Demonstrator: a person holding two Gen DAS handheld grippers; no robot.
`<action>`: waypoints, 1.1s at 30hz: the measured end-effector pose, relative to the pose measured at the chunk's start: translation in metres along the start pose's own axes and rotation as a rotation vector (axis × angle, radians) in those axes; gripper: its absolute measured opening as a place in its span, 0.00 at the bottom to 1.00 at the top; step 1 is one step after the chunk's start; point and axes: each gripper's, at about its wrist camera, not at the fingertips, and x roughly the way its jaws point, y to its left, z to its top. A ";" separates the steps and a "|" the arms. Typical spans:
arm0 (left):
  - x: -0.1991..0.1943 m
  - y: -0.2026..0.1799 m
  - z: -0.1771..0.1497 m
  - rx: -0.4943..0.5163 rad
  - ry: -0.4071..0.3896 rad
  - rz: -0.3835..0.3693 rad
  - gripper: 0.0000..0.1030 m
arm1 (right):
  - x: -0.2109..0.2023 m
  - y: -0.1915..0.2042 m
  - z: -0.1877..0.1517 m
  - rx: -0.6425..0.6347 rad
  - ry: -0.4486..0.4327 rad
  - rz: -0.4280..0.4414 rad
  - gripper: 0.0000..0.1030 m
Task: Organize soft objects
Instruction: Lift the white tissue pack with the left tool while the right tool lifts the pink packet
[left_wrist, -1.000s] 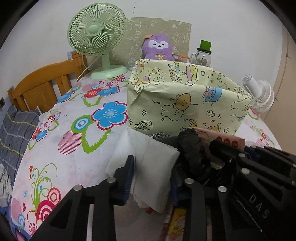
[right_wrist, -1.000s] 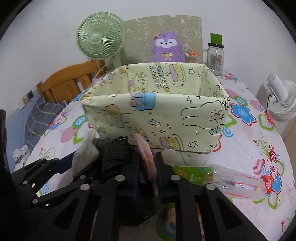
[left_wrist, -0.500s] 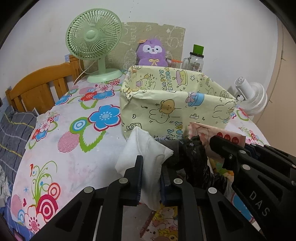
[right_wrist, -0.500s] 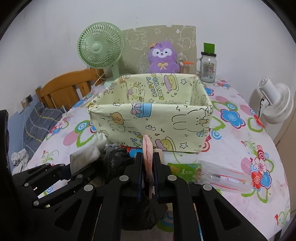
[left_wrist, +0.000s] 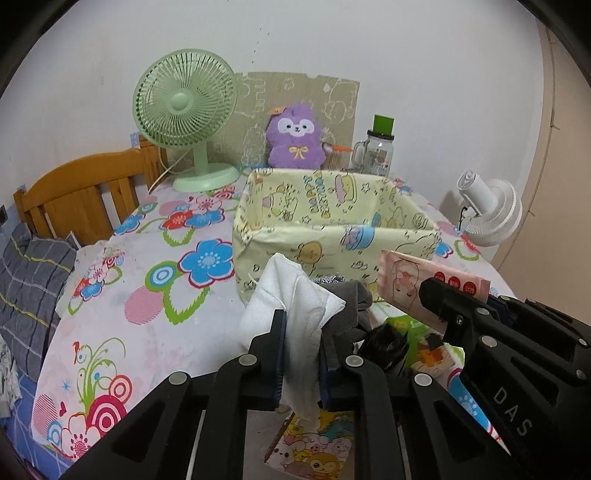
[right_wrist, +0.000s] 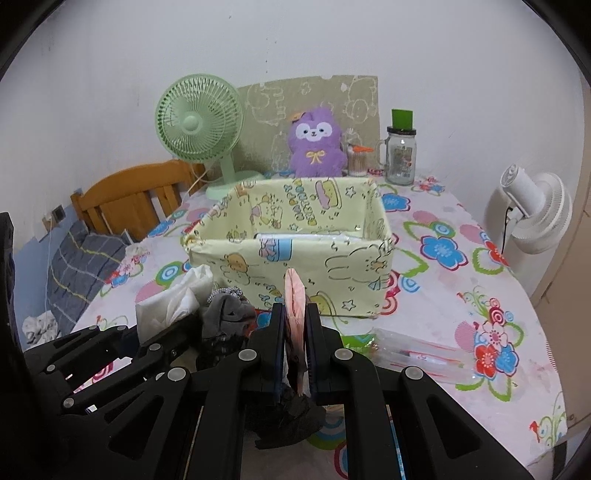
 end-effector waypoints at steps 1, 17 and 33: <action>-0.002 -0.001 0.001 0.001 -0.004 0.000 0.12 | -0.003 -0.001 0.001 0.002 -0.005 -0.003 0.12; -0.028 -0.018 0.027 0.020 -0.062 -0.016 0.12 | -0.035 -0.009 0.024 0.024 -0.074 -0.020 0.12; -0.048 -0.030 0.053 0.043 -0.123 -0.022 0.12 | -0.058 -0.015 0.047 0.034 -0.133 -0.018 0.12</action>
